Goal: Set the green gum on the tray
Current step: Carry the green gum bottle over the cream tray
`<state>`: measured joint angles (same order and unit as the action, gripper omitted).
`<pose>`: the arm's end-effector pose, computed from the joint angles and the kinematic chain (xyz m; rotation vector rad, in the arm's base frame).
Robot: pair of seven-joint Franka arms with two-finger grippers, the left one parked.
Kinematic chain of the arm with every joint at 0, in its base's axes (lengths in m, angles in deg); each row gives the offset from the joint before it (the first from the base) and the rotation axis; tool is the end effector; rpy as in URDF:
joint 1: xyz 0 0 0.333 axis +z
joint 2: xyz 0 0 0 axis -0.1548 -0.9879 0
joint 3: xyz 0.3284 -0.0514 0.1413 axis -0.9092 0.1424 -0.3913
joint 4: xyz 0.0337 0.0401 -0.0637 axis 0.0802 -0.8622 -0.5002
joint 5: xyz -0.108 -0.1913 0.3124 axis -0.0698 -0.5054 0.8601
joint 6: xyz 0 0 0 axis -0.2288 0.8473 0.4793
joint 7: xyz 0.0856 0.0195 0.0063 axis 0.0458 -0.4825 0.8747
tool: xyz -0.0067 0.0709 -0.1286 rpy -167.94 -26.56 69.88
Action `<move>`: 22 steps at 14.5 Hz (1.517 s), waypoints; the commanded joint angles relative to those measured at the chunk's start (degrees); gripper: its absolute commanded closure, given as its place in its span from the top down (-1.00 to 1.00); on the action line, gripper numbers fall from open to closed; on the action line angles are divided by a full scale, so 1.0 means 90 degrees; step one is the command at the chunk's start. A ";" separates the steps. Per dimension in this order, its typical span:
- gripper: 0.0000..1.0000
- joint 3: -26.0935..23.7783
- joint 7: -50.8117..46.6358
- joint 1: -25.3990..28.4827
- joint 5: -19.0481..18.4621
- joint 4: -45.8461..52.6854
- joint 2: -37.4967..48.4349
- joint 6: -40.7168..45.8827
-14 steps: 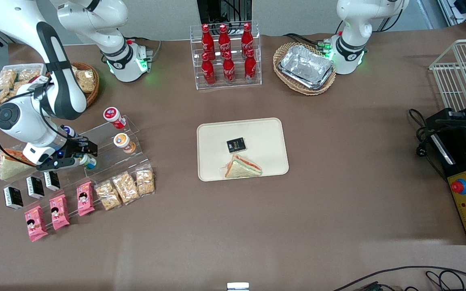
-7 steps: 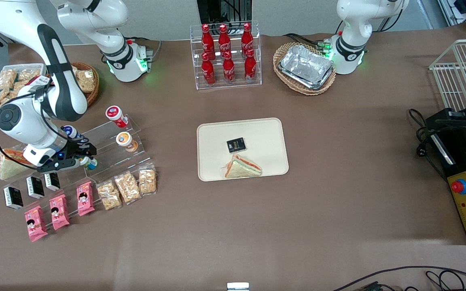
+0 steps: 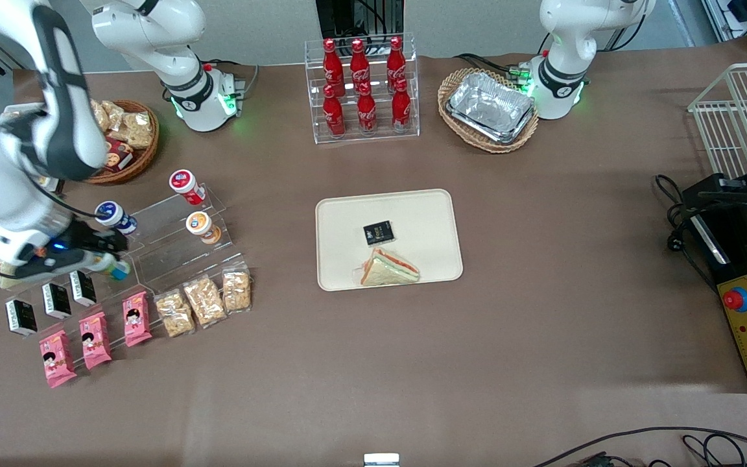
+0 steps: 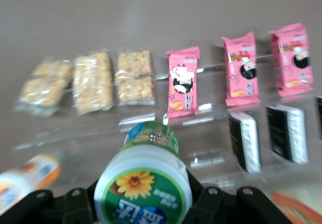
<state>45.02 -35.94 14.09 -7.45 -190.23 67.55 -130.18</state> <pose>0.5365 -0.0637 0.4397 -3.1084 -0.4187 -0.1014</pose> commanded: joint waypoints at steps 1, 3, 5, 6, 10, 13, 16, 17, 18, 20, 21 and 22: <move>-1.00 -0.0006 0.0114 0.0087 0.0141 0.2126 0.0052 0.2551; -1.00 -0.0036 -0.0215 0.0243 0.0141 0.2724 0.0101 0.3363; -1.00 -0.0307 -0.1287 0.0545 0.0151 0.3086 0.0111 0.4018; -1.00 -0.0715 -0.1921 0.0556 0.0151 0.3204 0.0120 0.4166; -1.00 -0.2755 -0.5025 0.0527 0.0151 0.3263 -0.0025 0.4090; -1.00 -0.3978 -0.6825 0.0546 0.0141 0.3244 -0.0571 0.3478; -1.00 -0.4741 -0.7929 0.0692 0.0025 0.2933 -0.1254 0.2561; -1.00 -0.4782 -0.8214 0.0790 -0.0131 0.2603 -0.1401 0.1976; -1.00 -0.4782 -0.8332 0.0945 -0.0345 0.2174 -0.1451 0.1400; -1.00 -0.4792 -0.8353 0.1025 -0.0523 0.1256 -0.1491 0.0209; -1.00 -0.4792 -0.8353 0.1035 -0.0523 0.0817 -0.1539 -0.0425; -1.00 -0.4792 -0.8353 0.1093 -0.0542 0.0474 -0.1694 -0.0983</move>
<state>2.32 -110.06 23.93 -11.14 -176.28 52.60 -126.51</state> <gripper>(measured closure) 0.498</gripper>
